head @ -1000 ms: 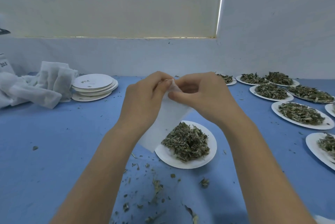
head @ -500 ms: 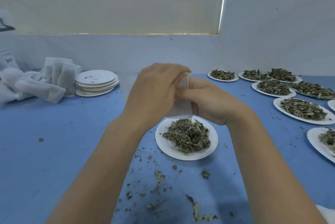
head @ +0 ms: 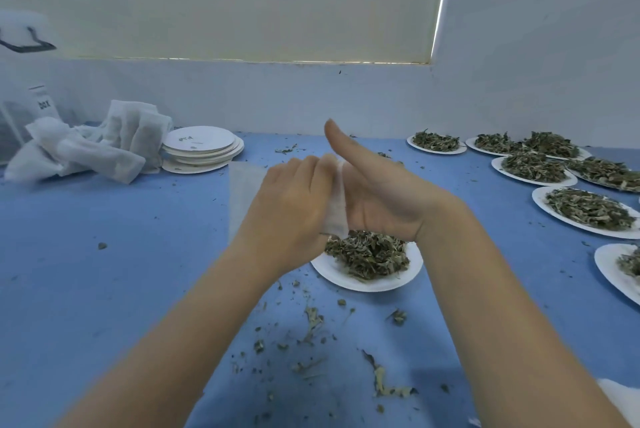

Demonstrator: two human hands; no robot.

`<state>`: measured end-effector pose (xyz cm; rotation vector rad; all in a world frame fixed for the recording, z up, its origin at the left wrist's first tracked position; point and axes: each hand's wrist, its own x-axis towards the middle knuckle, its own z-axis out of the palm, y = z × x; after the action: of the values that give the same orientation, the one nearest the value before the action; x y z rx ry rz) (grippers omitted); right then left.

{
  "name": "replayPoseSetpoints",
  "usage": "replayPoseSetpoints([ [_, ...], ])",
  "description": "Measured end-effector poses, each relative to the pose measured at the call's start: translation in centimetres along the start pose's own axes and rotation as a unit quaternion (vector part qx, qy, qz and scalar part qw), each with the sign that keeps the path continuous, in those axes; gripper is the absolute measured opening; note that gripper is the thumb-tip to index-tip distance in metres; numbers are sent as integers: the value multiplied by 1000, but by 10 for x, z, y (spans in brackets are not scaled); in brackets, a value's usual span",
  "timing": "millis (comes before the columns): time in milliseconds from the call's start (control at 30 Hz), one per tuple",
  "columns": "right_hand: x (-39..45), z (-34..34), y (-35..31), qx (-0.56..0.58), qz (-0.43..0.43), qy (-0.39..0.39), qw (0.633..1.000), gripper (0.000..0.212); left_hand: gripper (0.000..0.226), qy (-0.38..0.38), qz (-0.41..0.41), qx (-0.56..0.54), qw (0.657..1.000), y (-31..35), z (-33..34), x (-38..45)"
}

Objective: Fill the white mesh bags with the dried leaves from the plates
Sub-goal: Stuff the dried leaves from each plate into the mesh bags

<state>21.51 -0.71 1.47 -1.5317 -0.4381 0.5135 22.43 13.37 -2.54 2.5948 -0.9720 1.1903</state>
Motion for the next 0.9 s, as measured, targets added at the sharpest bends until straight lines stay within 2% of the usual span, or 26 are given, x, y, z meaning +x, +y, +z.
replayPoseSetpoints([
  [67, -4, -5, 1, -70, -1, 71, 995, 71, 33, -18, 6, 8, 1000, -12, 4, -7],
  [133, -11, -15, 0, -181, -1, 138, 974, 46, 39, -54, -20, 10, 998, -22, 7, -15],
  [200, -16, -29, 4, -307, 20, 219, 926, 28, 52, -93, -57, -4, 994, -30, 14, -21],
  [267, -18, -40, 11, -431, 75, 256, 862, 25, 54, -128, -80, -31, 988, -33, 23, -23],
  [333, -16, -45, 18, -500, 145, 222, 824, 36, 50, -139, -94, -60, 984, -35, 34, -22],
  [433, -10, -46, 27, -509, 194, 174, 820, 52, 47, -164, -118, -93, 975, -35, 47, -21],
  [667, 6, -43, 42, -547, 151, 171, 806, 54, 54, -172, -136, -116, 969, -35, 66, -28],
  [800, 10, -41, 48, -588, 151, 164, 777, 55, 52, -154, -129, -126, 971, -36, 70, -33],
  [900, 11, -42, 51, -606, 132, 163, 767, 45, 51, -148, -134, -140, 970, -37, 70, -34],
])
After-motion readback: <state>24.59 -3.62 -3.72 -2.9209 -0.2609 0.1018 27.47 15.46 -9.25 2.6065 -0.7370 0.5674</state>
